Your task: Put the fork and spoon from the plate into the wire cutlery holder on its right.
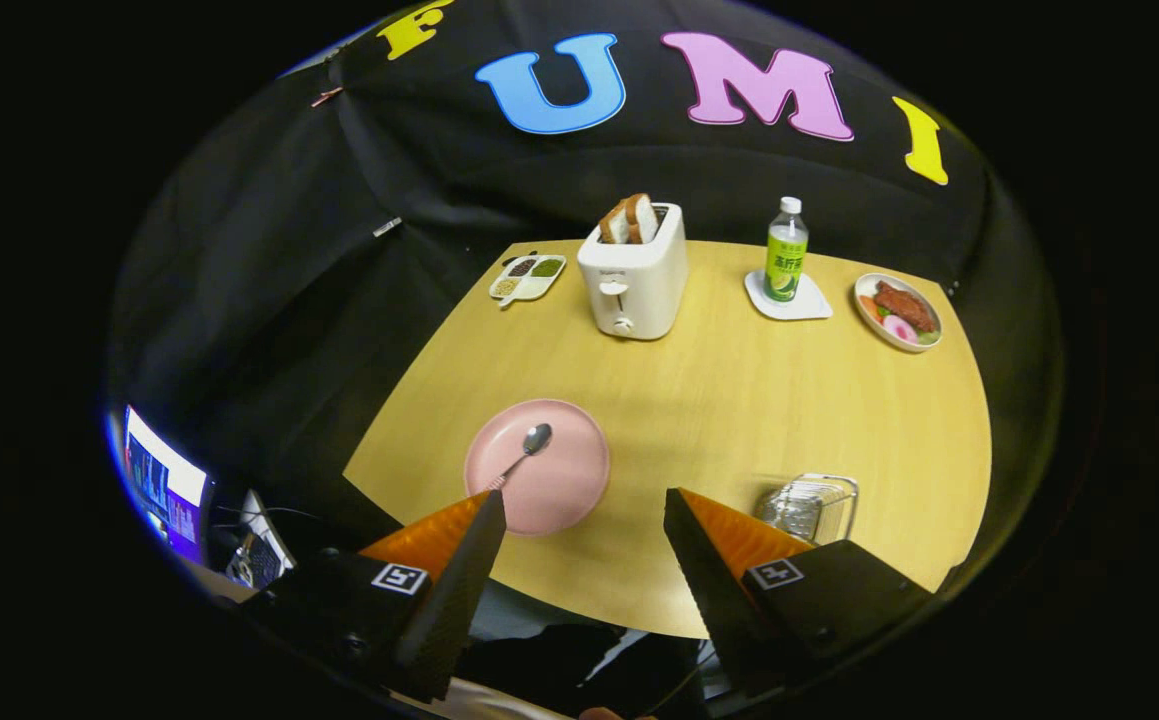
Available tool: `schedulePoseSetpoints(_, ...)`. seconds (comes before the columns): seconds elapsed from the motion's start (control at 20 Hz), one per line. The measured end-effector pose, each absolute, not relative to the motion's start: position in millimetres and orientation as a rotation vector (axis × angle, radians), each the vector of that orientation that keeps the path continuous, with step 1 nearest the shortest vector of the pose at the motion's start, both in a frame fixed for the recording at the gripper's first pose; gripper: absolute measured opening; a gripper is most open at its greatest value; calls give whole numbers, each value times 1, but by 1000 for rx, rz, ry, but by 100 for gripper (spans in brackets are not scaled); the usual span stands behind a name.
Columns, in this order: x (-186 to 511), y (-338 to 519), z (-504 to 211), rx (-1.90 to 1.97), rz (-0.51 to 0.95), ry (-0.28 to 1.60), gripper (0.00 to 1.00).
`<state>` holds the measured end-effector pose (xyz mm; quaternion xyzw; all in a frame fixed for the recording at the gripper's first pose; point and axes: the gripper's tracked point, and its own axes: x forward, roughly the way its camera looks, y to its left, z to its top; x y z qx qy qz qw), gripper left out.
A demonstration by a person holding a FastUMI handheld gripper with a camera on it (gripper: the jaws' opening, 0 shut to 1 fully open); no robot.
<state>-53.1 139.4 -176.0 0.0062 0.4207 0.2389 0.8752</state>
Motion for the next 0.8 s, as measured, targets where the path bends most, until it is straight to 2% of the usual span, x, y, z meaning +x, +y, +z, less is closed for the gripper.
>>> schedulePoseSetpoints(0.4, -47, 220, -246, 16, 544, 1018, 100)
schedulePoseSetpoints(0.8, -46, 261, -323, 51, 465, 1209, 100)
